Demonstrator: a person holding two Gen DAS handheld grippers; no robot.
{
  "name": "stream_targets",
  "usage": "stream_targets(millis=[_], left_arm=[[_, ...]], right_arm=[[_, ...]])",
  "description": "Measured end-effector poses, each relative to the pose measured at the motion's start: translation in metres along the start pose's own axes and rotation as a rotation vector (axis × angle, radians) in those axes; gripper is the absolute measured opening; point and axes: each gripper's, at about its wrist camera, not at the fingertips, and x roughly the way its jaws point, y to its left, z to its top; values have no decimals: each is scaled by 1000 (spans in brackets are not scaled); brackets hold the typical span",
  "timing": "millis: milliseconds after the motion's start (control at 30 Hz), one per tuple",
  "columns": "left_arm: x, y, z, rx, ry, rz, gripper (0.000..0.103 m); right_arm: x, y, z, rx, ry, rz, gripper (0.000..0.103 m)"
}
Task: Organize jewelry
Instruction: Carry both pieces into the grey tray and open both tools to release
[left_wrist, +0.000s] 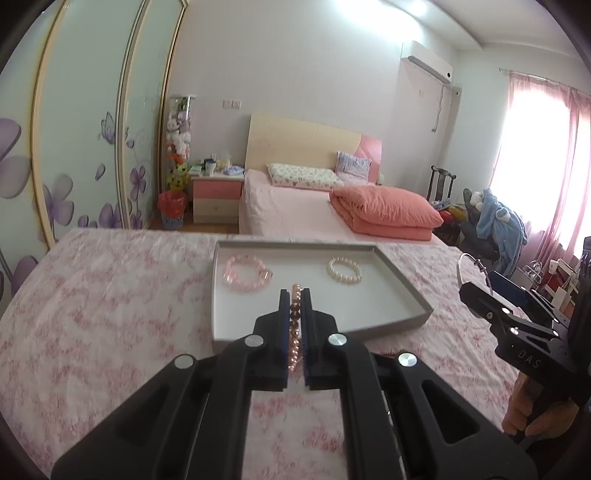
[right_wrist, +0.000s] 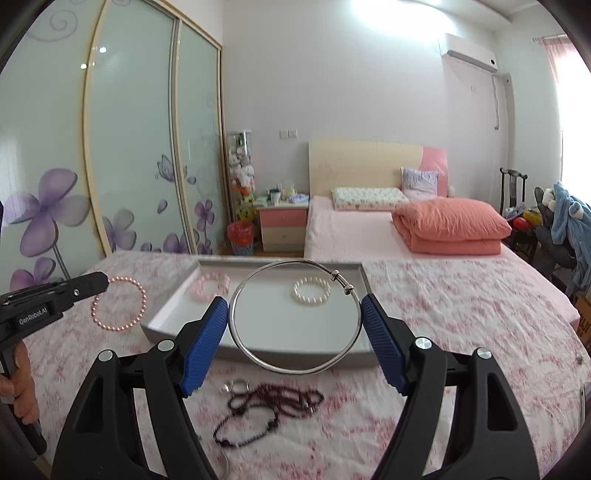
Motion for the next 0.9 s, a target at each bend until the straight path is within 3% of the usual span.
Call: stream_targets(millis=[500,900], left_arm=[[36,-8,36,3,-41,15,7],[92,3,39,-19,14,38,7]], right_arm=[[30,-1,34,13,-86,-11,74],[87,-5,25,24,6,-35,74]])
